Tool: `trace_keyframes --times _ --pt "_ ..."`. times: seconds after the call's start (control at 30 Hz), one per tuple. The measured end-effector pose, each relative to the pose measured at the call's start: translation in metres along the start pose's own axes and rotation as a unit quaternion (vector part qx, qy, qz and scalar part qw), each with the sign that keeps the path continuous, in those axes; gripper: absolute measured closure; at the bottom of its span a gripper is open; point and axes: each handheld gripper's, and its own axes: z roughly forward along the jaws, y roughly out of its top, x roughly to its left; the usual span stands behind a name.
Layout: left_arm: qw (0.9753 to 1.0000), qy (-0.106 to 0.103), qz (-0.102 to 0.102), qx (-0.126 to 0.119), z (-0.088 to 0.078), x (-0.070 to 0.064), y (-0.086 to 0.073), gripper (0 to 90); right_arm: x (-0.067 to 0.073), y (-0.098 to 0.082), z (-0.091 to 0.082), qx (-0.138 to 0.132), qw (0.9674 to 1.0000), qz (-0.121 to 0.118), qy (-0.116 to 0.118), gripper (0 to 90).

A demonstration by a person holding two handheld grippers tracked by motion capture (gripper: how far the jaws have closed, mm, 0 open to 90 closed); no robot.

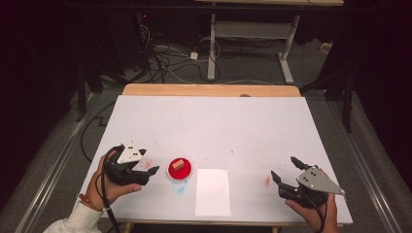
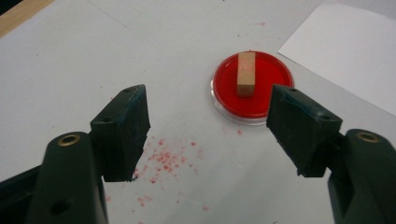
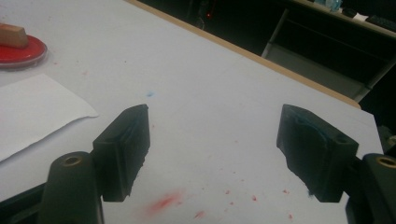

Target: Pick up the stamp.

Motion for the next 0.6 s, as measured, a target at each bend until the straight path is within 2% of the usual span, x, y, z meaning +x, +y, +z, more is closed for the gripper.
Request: trace_keyframes --times 0.07,0.13,0.23,0.27,0.3,0.37,0.47,0.5,0.53,0.6 --pt "0.9998 -0.005 0.010 0.018 0.005 -0.002 0.015 30.6 0.000 -0.002 0.002 0.005 1.0000 0.001 0.000 26.3" --pt "0.9996 -0.006 0.013 0.023 0.007 -0.003 0.021 31.3 -0.001 -0.003 0.002 0.009 1.0000 0.001 0.000 26.4" --pt "0.9985 -0.023 0.024 0.043 0.020 -0.007 0.034 34.0 -0.002 -0.004 0.002 0.010 0.9999 0.002 -0.001 26.6" --pt "0.9970 -0.037 0.029 0.061 0.031 -0.009 0.041 35.6 -0.003 -0.004 0.001 0.012 0.9999 0.001 -0.002 26.7" --pt "0.9961 -0.043 0.031 0.070 0.037 -0.010 0.044 37.4 -0.003 -0.005 0.001 0.014 0.9999 0.001 -0.003 26.7" --pt "0.9955 -0.046 0.032 0.077 0.043 -0.010 0.046 38.3 -0.003 -0.006 0.001 0.015 0.9999 0.002 -0.004 26.8" --pt "0.9930 -0.050 0.036 0.101 0.062 -0.012 0.050 42.5 -0.004 -0.008 0.000 0.024 0.9997 -0.002 -0.005 26.8" --pt "0.9909 -0.062 0.035 0.114 0.072 -0.012 0.052 44.4 -0.004 -0.009 -0.001 0.025 0.9997 -0.002 -0.007 26.8" --pt "0.9909 -0.062 0.035 0.114 0.072 -0.012 0.052 46.5 -0.004 -0.009 -0.001 0.025 0.9996 -0.005 -0.008 27.0" --pt "0.9891 -0.070 0.036 0.124 0.082 -0.012 0.053 51.0 -0.004 -0.010 -0.002 0.028 0.9996 -0.004 -0.010 27.1"
